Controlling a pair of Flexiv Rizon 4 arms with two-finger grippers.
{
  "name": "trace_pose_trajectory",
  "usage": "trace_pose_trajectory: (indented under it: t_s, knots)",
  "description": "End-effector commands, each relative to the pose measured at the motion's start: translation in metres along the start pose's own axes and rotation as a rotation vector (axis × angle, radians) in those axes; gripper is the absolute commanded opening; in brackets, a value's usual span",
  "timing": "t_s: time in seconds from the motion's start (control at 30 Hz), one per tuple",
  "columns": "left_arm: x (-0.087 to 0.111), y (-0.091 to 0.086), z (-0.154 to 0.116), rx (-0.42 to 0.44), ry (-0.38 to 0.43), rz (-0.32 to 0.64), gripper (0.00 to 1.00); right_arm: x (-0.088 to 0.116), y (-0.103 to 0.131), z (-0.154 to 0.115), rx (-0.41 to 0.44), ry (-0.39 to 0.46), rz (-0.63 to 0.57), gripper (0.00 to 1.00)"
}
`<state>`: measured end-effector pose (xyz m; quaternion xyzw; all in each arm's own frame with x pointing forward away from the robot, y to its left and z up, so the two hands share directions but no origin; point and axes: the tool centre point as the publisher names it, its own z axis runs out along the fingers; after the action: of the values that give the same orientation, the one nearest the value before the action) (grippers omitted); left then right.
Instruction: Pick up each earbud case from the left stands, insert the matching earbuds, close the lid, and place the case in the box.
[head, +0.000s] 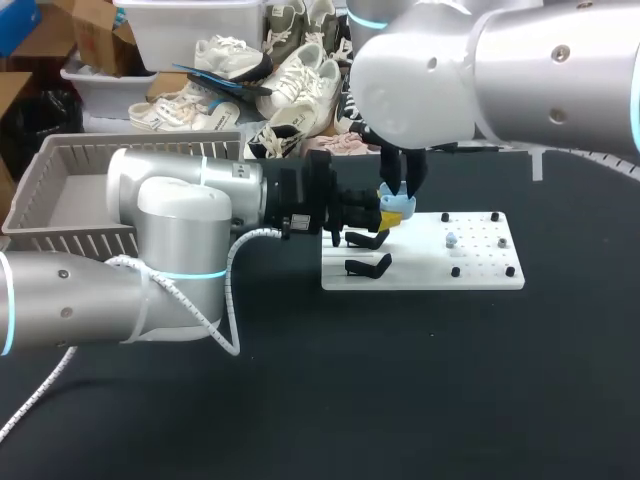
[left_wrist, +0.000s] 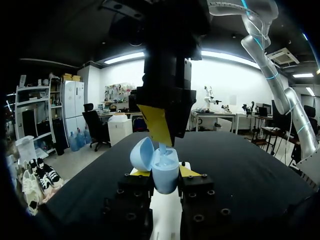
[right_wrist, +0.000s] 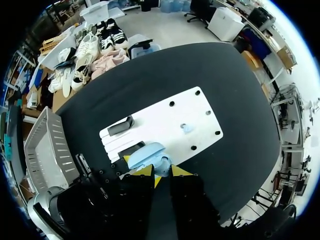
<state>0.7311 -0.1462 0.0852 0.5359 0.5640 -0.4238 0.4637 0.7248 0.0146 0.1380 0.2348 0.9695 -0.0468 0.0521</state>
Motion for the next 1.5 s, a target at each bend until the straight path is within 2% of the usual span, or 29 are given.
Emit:
trace_pose_trajectory:
  t_s: [0.03,0.67,0.7,0.73,0.77,0.83,0.93,1.13,1.33,1.5]
  knots:
    - [0.0,-0.001,0.0,-0.003,-0.002,0.001,0.0,0.001,0.0,0.003,0.0,0.002,0.002,0.0]
    - [0.0,-0.001,0.0,-0.003,-0.002,0.001,0.0,0.004,0.0,0.009,0.004,0.022,0.002,0.0]
    - [0.0,-0.001,0.0,-0.003,-0.002,0.001,0.0,0.004,0.0,0.009,0.004,0.022,0.002,0.05]
    - [0.0,-0.001,0.0,-0.003,-0.002,0.001,0.0,0.004,0.0,0.009,0.004,0.024,0.002,0.29]
    - [0.0,-0.001,0.0,-0.003,-0.002,0.001,0.0,0.004,0.0,0.009,0.005,0.025,0.003,0.36]
    - [0.0,-0.001,0.0,-0.003,-0.002,0.001,0.0,0.005,-0.001,0.008,0.005,0.026,0.003,0.43]
    - [0.0,-0.001,0.0,-0.003,-0.002,0.001,0.0,0.006,-0.003,0.006,0.003,0.024,0.003,0.45]
    - [0.0,-0.001,0.0,-0.003,-0.002,0.001,0.0,0.015,-0.014,-0.005,-0.012,-0.006,-0.011,0.43]
    - [0.0,-0.001,0.0,-0.003,-0.002,0.001,0.0,0.028,-0.03,-0.01,-0.006,-0.072,-0.088,0.47]
    - [0.0,-0.001,0.0,-0.003,-0.002,0.001,0.0,0.029,-0.05,-0.015,-0.045,-0.127,-0.122,0.49]
